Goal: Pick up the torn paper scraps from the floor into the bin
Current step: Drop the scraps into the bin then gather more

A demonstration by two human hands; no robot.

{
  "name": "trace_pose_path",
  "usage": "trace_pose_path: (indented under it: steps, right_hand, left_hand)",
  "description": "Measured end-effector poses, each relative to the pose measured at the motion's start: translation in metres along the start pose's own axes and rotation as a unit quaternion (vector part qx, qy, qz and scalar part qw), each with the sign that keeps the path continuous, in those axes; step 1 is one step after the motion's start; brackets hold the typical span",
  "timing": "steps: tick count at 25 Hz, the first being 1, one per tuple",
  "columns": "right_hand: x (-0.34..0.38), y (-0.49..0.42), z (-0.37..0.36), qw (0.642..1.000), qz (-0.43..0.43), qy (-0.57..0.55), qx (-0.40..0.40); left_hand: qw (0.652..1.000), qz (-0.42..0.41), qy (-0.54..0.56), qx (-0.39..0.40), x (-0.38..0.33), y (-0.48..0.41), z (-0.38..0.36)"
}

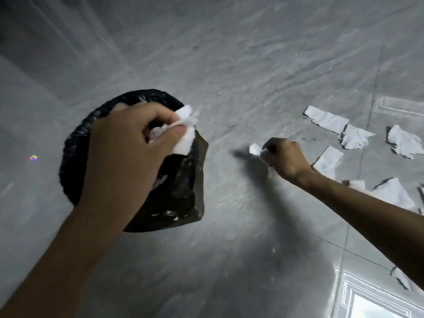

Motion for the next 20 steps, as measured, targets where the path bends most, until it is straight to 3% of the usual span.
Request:
trace_pose_path:
  steps: [2,4,7,10,12,14,17,20]
  right_hand:
    - [0.044,0.014,0.027,0.987,0.003,-0.153,-0.048]
    - [0.102,0.030,0.062,0.946,0.044,-0.309,-0.085]
    - [0.189,0.050,0.091,0.896,0.140,-0.414,-0.080]
    - [0.248,0.052,0.059,0.919,0.177,-0.351,0.036]
    - [0.261,0.051,0.022,0.961,0.190,-0.153,0.132]
    - [0.258,0.048,0.027,0.974,0.214,-0.022,0.074]
    - [0.221,0.051,0.062,0.982,0.167,-0.062,-0.062]
    - [0.174,0.056,0.024,0.994,0.030,-0.088,0.054]
  left_hand:
    - [0.997,0.075,0.011,0.002,0.056,0.002,0.005]
    - [0.990,0.133,-0.008,0.034,0.106,0.008,-0.001]
    - [0.979,0.185,-0.048,0.078,0.144,0.021,-0.005]
    - [0.972,0.215,-0.049,0.086,0.151,0.029,-0.001]
    - [0.974,0.212,-0.052,0.052,0.150,0.030,0.013]
    - [0.980,0.192,-0.046,0.020,0.145,0.030,0.025]
    - [0.982,0.186,-0.019,0.014,0.139,0.032,0.026]
    - [0.985,0.168,-0.011,0.034,0.123,0.031,0.012]
Point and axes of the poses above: each hand's wrist, its own y-axis away from the middle knuckle, its own z-axis out of the back of the hand, x = y × z, the point moved 10 cm from there along -y, towards the middle knuckle, and after that the axes turned 9 degrees about y, right-handed, at the moved point
